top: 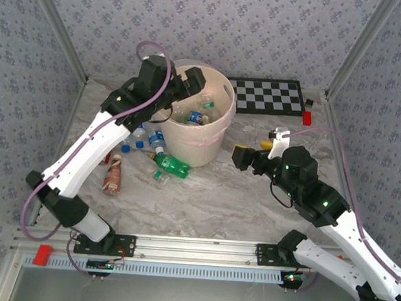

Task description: Put the plastic bottles in the bin

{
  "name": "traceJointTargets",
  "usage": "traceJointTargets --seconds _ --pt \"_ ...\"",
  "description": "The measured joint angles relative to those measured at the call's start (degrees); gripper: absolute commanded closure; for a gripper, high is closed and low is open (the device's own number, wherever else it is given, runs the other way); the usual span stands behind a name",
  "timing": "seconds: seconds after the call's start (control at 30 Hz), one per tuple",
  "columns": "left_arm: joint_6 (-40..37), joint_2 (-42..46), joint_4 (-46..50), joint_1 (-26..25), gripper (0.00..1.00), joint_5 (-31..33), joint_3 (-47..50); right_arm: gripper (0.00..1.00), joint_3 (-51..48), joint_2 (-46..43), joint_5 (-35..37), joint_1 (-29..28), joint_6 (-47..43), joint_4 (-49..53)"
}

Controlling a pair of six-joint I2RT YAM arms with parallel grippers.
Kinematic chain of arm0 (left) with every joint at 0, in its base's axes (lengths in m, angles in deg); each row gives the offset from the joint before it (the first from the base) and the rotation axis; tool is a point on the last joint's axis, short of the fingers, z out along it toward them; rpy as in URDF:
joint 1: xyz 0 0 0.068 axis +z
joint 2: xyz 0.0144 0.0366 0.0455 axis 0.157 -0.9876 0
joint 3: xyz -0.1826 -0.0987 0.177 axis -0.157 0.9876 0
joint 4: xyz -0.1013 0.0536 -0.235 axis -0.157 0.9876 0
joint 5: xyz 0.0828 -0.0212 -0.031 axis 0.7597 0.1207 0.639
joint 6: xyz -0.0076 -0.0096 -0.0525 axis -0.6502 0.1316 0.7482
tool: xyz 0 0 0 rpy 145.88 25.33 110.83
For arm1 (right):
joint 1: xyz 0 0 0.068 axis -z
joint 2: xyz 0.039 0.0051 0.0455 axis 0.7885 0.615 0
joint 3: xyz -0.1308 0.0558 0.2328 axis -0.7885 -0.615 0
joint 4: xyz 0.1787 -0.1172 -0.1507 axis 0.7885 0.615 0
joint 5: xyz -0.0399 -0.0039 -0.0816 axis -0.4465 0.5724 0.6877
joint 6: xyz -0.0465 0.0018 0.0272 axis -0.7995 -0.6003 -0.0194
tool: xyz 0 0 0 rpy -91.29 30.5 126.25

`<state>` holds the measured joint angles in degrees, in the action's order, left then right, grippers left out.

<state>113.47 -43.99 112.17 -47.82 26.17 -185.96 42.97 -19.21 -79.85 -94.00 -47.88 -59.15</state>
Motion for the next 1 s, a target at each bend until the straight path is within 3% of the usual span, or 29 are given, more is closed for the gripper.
traceJointTargets --seconds 0.23,0.77,1.0 --pt "-1.16 11.78 -0.35 1.70 0.00 3.04 13.09 0.00 0.42 3.50 -1.81 -0.26 -0.42 -3.58" --pt "0.02 36.06 4.33 13.33 0.00 7.37 43.82 0.00 3.28 13.00 -8.17 -1.70 -5.18 -11.85" --pt "1.25 40.79 6.62 19.87 0.00 6.05 54.82 0.00 3.28 13.86 -9.75 -1.70 -8.22 -13.44"
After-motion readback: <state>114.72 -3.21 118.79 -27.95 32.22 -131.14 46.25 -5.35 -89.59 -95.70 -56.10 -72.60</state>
